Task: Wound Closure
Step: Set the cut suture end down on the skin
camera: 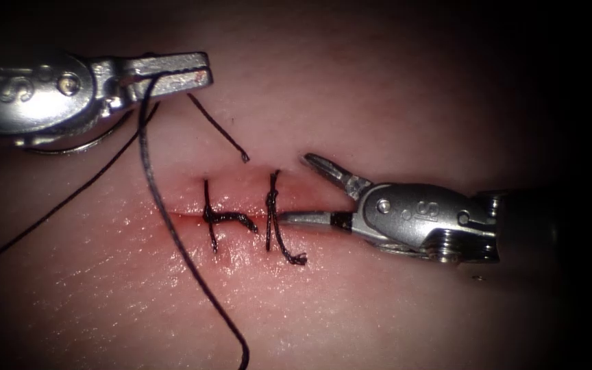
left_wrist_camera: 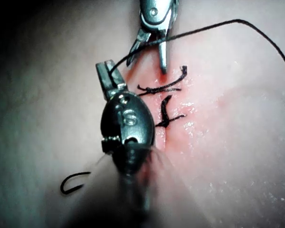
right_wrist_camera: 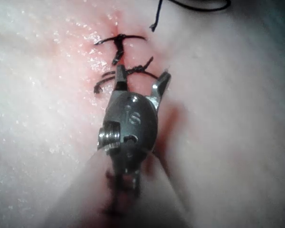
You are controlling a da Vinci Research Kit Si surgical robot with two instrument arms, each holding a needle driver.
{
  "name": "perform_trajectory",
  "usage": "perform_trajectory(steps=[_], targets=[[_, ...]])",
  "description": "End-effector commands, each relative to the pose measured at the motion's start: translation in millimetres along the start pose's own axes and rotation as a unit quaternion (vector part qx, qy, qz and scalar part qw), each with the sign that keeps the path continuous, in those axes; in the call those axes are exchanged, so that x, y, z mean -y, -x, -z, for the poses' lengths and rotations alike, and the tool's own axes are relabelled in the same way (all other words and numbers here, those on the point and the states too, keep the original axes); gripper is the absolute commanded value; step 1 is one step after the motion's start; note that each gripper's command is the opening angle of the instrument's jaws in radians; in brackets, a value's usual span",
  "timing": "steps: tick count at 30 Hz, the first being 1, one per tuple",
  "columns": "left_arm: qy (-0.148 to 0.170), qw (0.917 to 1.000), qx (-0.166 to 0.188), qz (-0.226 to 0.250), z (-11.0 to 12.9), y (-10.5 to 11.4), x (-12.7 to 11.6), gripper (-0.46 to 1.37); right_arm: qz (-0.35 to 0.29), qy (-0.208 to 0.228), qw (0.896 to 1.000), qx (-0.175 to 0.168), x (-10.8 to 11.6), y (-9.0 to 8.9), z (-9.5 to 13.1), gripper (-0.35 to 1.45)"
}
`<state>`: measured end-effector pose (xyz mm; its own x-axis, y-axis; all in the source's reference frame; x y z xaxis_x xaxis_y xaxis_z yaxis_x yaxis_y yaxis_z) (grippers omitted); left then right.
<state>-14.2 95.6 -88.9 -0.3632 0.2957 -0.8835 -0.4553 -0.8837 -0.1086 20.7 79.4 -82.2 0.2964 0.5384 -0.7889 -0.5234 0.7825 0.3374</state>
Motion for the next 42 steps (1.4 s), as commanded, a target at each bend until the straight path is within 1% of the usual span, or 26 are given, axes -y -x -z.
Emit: perform_trajectory(steps=[1,3,9,22,31,34,37,39,42], targets=[[-0.003,1.0,0.001,0.002,0.6,0.4,0.0,-0.35,0.0,-0.004,1.0,0.001,0.0,0.0,0.4,1.43],[-0.005,1.0,0.002,0.004,1.3,0.9,0.1,-0.35,0.001,-0.006,1.0,0.001,0.0,0.1,1.0,1.42],[-0.012,0.9999,0.004,0.003,2.4,1.6,0.4,-0.35,0.002,-0.008,1.0,0.0,0.5,0.2,1.8,1.42],[-0.017,0.9998,0.004,0.006,2.1,2.4,0.1,-0.35,0.003,-0.012,1.0,0.0,0.8,0.3,3.1,1.4],[-0.017,0.9998,0.008,0.008,2.0,3.0,-0.2,-0.35,0.004,-0.013,1.0,-0.001,2.0,0.3,4.2,1.4],[-0.008,0.9998,0.018,0.007,1.9,3.5,-0.3,-0.35,0.005,-0.014,1.0,-0.001,2.3,0.3,4.6,1.4],[0.001,0.9995,0.031,0.001,1.9,4.4,-0.7,-0.35,0.005,-0.014,1.0,-0.002,2.5,0.4,5.0,1.39],[0.005,0.9991,0.043,-0.003,2.1,5.7,-1.1,-0.35,0.006,-0.015,1.0,-0.002,2.8,0.6,5.3,1.39],[0.006,0.9989,0.046,0.001,2.4,7.3,-1.2,-0.35,0.008,-0.016,1.0,-0.002,3.3,0.9,5.8,1.39]])
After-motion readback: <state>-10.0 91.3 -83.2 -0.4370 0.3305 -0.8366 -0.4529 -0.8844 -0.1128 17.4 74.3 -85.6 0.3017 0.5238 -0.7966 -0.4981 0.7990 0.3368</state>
